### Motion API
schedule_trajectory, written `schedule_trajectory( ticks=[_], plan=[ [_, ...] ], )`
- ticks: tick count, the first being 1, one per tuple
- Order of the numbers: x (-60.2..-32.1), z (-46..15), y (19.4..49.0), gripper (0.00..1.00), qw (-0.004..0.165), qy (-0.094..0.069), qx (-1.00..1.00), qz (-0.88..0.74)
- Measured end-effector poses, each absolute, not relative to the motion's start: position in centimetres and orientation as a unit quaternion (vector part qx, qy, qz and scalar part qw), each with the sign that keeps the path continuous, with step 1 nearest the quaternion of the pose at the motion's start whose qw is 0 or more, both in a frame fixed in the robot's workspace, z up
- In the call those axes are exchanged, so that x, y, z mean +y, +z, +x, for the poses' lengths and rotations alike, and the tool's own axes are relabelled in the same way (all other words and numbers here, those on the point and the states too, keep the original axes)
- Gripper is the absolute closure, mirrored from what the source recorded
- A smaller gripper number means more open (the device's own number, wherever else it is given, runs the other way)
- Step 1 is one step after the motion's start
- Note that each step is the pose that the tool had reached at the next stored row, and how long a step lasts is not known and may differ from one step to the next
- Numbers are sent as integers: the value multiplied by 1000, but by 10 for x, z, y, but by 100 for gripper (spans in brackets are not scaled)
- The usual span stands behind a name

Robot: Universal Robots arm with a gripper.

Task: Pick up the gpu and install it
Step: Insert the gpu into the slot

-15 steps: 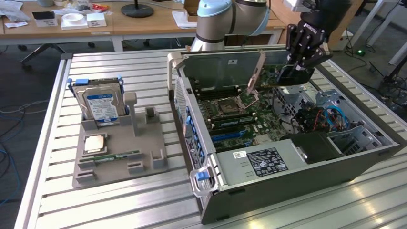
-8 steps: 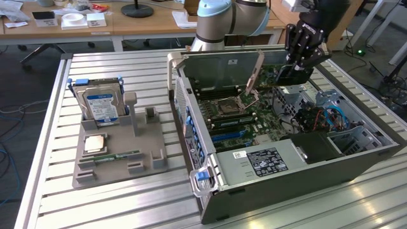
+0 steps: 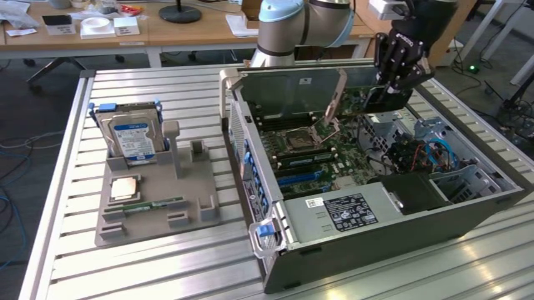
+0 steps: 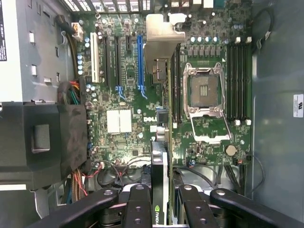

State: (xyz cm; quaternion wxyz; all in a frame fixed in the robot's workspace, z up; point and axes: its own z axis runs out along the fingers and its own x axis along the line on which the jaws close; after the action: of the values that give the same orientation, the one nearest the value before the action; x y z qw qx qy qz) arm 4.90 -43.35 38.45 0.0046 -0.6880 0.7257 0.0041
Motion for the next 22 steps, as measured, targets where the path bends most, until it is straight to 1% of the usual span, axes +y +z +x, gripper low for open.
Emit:
schedule_trajectory(
  ticks=[2,22],
  plan=[
    [-434,47,384,73,7,2,726,-688],
    [-434,1,383,73,8,1,726,-688]
  ],
)
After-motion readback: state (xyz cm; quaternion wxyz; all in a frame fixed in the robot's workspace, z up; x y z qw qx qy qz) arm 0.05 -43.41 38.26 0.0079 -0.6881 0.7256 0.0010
